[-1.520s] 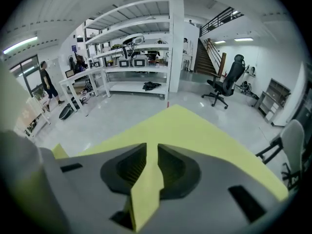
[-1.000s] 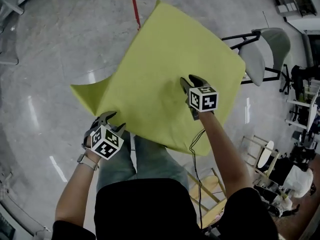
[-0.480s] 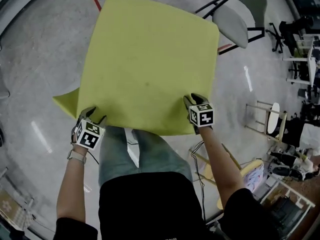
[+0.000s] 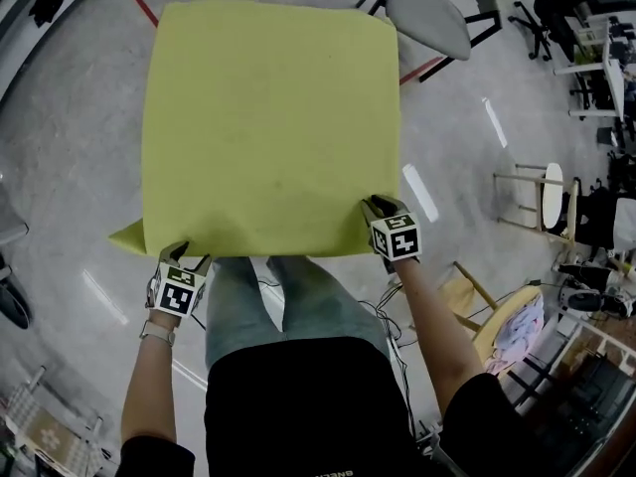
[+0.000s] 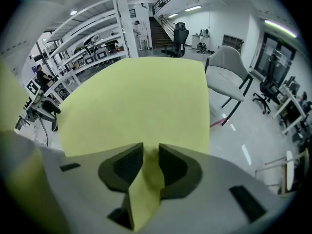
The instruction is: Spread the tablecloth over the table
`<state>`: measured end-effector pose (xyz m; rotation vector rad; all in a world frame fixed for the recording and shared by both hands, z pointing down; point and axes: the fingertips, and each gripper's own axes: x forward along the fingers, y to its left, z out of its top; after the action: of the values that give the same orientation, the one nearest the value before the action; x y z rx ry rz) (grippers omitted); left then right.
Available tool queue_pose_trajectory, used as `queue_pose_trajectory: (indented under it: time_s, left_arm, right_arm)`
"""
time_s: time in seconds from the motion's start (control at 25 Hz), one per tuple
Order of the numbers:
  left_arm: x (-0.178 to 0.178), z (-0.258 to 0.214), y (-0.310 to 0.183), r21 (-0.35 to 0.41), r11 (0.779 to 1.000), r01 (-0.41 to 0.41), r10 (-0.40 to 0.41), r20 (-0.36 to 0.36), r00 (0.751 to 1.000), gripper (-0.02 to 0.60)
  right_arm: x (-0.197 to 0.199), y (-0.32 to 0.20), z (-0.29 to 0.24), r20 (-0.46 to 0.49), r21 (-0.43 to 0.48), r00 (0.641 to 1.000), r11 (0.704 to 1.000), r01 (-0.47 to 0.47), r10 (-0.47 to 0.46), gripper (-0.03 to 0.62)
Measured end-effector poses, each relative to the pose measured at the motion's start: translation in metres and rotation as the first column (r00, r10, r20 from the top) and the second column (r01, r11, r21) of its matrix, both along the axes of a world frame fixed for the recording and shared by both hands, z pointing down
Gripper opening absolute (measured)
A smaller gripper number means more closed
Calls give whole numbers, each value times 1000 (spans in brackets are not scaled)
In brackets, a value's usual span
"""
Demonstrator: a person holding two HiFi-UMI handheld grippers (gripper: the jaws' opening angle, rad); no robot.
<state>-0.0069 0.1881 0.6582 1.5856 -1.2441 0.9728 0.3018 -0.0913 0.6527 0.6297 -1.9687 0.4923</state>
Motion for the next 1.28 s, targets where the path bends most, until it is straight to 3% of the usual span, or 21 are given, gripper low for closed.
queue_pose_trajectory:
  time_s: [0.2, 0.36, 0.44, 0.56, 0.8, 1.04, 1.28]
  left_arm:
    - [17, 2, 9, -45, 997, -60, 63, 74, 995, 230]
    - [24, -4, 11, -99, 994, -51, 53, 19, 998, 230]
    - [19, -14, -1, -35, 999, -29, 30, 31, 999, 230]
    - [-2, -23, -28, 83, 996, -22, 13, 107, 994, 229]
    - [-50, -7, -51, 105, 994, -26, 2, 227, 974, 230]
    - [-60, 1, -46, 101, 989, 110, -121, 112, 986, 235]
    - [-46, 4, -25, 76, 986, 149, -157, 111, 981, 235]
  right_arm:
    - [16, 13, 2, -23, -17, 1000, 1000, 5, -5, 106]
    - [26, 25, 4, -52, -54, 998, 998, 19, -22, 107]
    - [27, 25, 0, -30, -57, 1000, 998, -7, 6, 107]
    - [15, 23, -11, 22, -16, 1000, 1000, -17, 17, 109]
    - [-15, 31, -14, 0, 68, 997, 995, 76, -76, 117]
    - [-19, 33, 2, -34, 12, 998, 999, 47, -47, 118]
    - [-12, 41, 4, -37, -21, 997, 997, 70, -71, 118]
